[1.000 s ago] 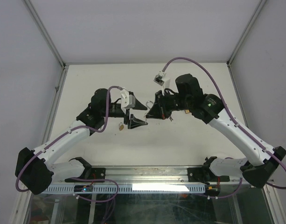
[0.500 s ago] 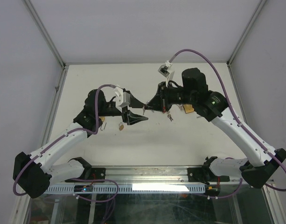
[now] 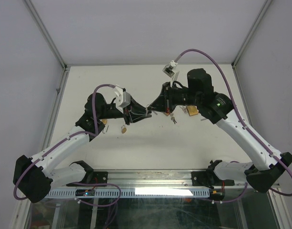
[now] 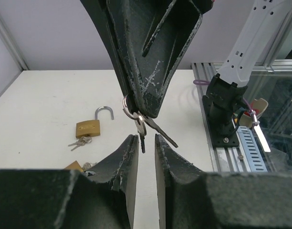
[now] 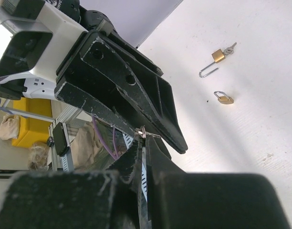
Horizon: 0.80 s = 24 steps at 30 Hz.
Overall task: Unlock with the key
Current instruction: Pick up the key from the center of the board.
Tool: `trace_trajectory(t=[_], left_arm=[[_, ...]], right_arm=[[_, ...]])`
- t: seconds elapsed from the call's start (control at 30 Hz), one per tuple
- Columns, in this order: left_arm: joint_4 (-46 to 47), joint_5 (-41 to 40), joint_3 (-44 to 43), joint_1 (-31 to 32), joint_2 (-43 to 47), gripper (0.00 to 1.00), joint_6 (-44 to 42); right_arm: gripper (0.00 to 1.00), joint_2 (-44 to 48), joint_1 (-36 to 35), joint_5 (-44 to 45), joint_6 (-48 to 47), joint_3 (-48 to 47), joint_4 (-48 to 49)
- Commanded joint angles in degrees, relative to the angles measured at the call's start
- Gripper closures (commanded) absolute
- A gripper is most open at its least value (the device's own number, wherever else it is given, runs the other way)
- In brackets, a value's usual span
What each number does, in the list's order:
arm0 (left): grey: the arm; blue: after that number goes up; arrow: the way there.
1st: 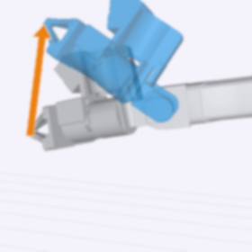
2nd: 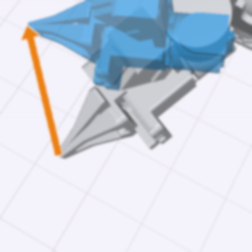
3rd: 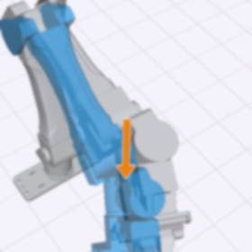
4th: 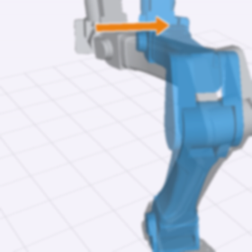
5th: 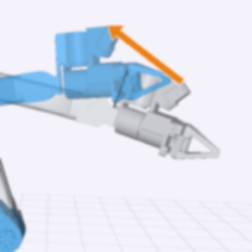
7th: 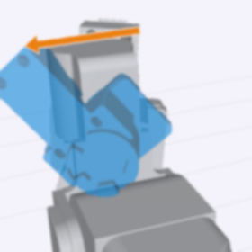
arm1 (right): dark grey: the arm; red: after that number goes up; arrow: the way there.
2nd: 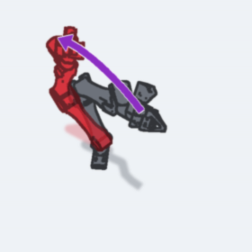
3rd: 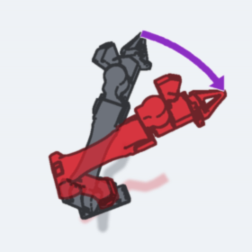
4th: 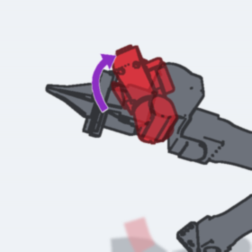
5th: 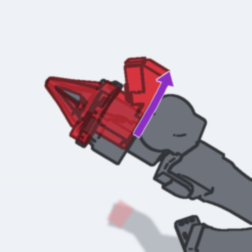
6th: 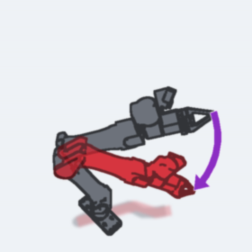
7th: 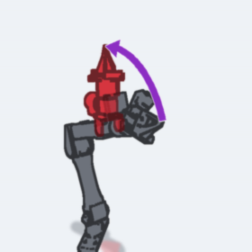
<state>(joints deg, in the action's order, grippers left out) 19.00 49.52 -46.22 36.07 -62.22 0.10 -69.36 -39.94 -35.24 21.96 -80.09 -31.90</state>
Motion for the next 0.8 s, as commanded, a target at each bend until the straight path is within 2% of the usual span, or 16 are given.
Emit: trace_trajectory(t=[0.0, 0.1, 0.17, 0.2, 0.23, 0.43, 0.6, 0.77], left_arm=[[3.85, -0.55, -0.41, 0.66, 1.38, 0.79, 1.73], [3.85, -0.35, -0.39, 0.66, 1.57, 0.81, 2.11], [4.21, -0.70, -0.42, 0.66, 1.69, 0.91, 2.50], [4.39, -1.00, -0.38, 0.64, 1.81, 0.99, 2.68], [4.53, -1.35, -0.42, 0.66, 1.95, 1.00, 2.90], [0.02, -1.73, -2.31, 0.36, 2.21, 1.00, 4.38], [-11.42, -0.33, -6.65, 0.28, 1.40, 1.00, -1.62], [-17.64, -1.01, -9.45, 0.31, 0.73, 1.00, -5.46]], right_arm=[[1.00, 2.33, 0.53, -1.58, 1.16, -0.09, 3.89], [1.00, 2.49, 0.76, -1.87, 1.29, 0.23, 4.53], [1.00, 2.43, 0.86, -2.17, 1.38, 0.44, 4.52], [1.00, 2.41, 0.92, -2.27, 1.42, 0.63, 4.45], [1.00, 2.47, 1.03, -2.40, 1.42, 0.85, 4.33], [1.00, 3.53, 2.19, -3.35, 0.87, 2.46, 3.42], [1.00, 3.99, 3.98, -4.77, -1.01, 3.20, 1.39], [1.00, 2.78, 4.14, -6.45, -1.34, 2.65, 0.73]])
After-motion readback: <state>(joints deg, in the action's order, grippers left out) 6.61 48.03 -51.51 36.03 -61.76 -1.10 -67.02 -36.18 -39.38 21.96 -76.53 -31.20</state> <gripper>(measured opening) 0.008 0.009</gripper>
